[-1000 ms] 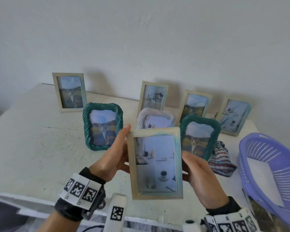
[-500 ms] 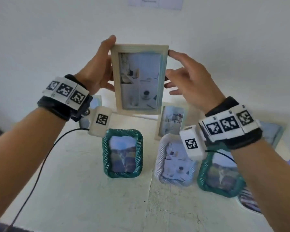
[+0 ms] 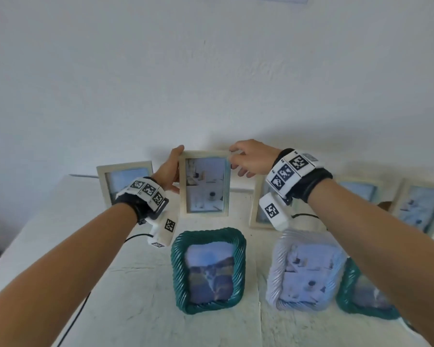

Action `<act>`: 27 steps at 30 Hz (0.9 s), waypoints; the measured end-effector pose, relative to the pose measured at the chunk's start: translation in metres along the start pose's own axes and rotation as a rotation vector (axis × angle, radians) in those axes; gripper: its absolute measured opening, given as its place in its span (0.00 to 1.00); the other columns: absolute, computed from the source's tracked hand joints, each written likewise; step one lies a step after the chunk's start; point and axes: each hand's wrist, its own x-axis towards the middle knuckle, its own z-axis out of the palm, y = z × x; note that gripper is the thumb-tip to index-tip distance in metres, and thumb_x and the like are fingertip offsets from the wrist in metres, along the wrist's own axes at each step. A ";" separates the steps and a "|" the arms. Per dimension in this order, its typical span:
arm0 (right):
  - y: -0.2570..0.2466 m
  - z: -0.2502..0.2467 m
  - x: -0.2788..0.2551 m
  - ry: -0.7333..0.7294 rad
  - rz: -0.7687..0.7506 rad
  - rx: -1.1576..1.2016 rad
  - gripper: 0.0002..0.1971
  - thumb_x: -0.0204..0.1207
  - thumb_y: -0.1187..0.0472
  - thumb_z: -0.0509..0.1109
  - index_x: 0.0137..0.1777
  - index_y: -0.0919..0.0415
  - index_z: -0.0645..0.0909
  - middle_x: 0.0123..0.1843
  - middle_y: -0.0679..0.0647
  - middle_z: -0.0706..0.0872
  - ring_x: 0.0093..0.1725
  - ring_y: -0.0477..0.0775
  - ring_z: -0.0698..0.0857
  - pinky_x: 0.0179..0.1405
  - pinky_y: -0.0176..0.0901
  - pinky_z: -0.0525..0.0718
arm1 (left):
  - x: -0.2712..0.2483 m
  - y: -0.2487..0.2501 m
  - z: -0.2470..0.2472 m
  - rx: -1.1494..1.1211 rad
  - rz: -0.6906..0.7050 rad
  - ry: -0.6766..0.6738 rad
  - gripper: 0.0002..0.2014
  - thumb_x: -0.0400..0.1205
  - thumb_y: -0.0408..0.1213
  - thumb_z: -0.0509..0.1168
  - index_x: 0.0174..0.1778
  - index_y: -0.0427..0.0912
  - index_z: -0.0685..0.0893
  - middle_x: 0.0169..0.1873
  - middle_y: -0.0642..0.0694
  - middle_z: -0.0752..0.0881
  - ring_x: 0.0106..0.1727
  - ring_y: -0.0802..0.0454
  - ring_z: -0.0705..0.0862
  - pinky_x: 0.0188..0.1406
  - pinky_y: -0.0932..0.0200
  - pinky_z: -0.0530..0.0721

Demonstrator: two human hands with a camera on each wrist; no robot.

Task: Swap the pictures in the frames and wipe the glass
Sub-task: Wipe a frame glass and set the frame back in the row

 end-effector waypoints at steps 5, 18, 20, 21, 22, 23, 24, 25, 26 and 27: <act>0.010 0.016 0.020 -0.079 0.083 -0.117 0.24 0.83 0.58 0.58 0.78 0.65 0.64 0.62 0.64 0.83 0.54 0.63 0.87 0.57 0.63 0.85 | 0.018 -0.023 0.005 0.021 -0.003 0.007 0.36 0.84 0.65 0.41 0.64 0.40 0.82 0.47 0.39 0.89 0.53 0.43 0.85 0.46 0.48 0.80; 0.030 0.020 0.029 -0.046 0.035 -0.176 0.28 0.84 0.57 0.57 0.82 0.60 0.59 0.66 0.63 0.81 0.52 0.59 0.88 0.56 0.57 0.87 | 0.024 -0.026 -0.001 0.154 0.094 0.041 0.36 0.84 0.67 0.42 0.64 0.42 0.81 0.54 0.39 0.87 0.55 0.42 0.85 0.48 0.48 0.85; 0.032 0.017 0.027 -0.028 0.019 -0.171 0.28 0.83 0.58 0.58 0.83 0.60 0.58 0.67 0.62 0.79 0.51 0.58 0.88 0.55 0.56 0.87 | 0.021 -0.021 -0.003 0.324 0.181 0.095 0.37 0.83 0.69 0.44 0.70 0.42 0.76 0.61 0.40 0.83 0.60 0.42 0.82 0.55 0.46 0.84; 0.032 0.014 0.025 -0.012 0.006 -0.164 0.28 0.83 0.58 0.58 0.83 0.60 0.58 0.67 0.60 0.79 0.51 0.58 0.88 0.55 0.55 0.86 | 0.019 -0.017 -0.003 0.436 0.250 0.131 0.35 0.84 0.67 0.45 0.71 0.42 0.75 0.63 0.41 0.81 0.62 0.43 0.81 0.59 0.48 0.80; 0.033 0.009 0.023 0.011 -0.009 -0.151 0.28 0.83 0.59 0.59 0.82 0.59 0.59 0.66 0.60 0.81 0.51 0.57 0.88 0.56 0.54 0.86 | 0.016 -0.012 -0.002 0.529 0.324 0.162 0.32 0.85 0.63 0.48 0.72 0.41 0.75 0.65 0.41 0.80 0.64 0.45 0.79 0.61 0.52 0.77; 0.034 0.003 0.020 0.042 -0.023 -0.127 0.27 0.83 0.59 0.60 0.81 0.59 0.62 0.63 0.59 0.83 0.50 0.55 0.88 0.57 0.52 0.85 | 0.013 -0.006 -0.001 0.598 0.388 0.181 0.29 0.86 0.60 0.51 0.73 0.40 0.74 0.68 0.40 0.79 0.66 0.45 0.79 0.62 0.54 0.75; 0.036 -0.004 0.016 0.081 -0.035 -0.089 0.25 0.83 0.60 0.60 0.80 0.58 0.66 0.60 0.58 0.85 0.49 0.54 0.89 0.57 0.51 0.85 | 0.009 0.002 0.002 0.655 0.450 0.195 0.27 0.86 0.57 0.54 0.74 0.41 0.74 0.69 0.40 0.78 0.68 0.45 0.78 0.63 0.53 0.75; 0.037 -0.013 0.011 0.126 -0.042 -0.043 0.23 0.82 0.60 0.61 0.77 0.58 0.70 0.57 0.57 0.87 0.48 0.53 0.89 0.56 0.50 0.86 | 0.005 0.010 0.005 0.708 0.508 0.210 0.25 0.86 0.55 0.57 0.73 0.42 0.75 0.70 0.40 0.77 0.68 0.45 0.78 0.66 0.51 0.75; 0.041 -0.023 0.006 0.180 -0.046 -0.003 0.21 0.82 0.61 0.61 0.74 0.58 0.73 0.54 0.56 0.88 0.47 0.52 0.89 0.55 0.50 0.87 | 0.000 0.019 0.009 0.752 0.565 0.219 0.23 0.85 0.53 0.60 0.72 0.43 0.77 0.69 0.41 0.77 0.67 0.45 0.78 0.67 0.49 0.76; 0.045 -0.032 0.001 0.236 -0.046 0.018 0.19 0.81 0.62 0.61 0.71 0.58 0.76 0.53 0.55 0.88 0.46 0.52 0.89 0.54 0.49 0.87 | -0.003 0.028 0.014 0.780 0.615 0.214 0.21 0.85 0.51 0.61 0.70 0.45 0.79 0.67 0.42 0.78 0.65 0.47 0.79 0.67 0.48 0.77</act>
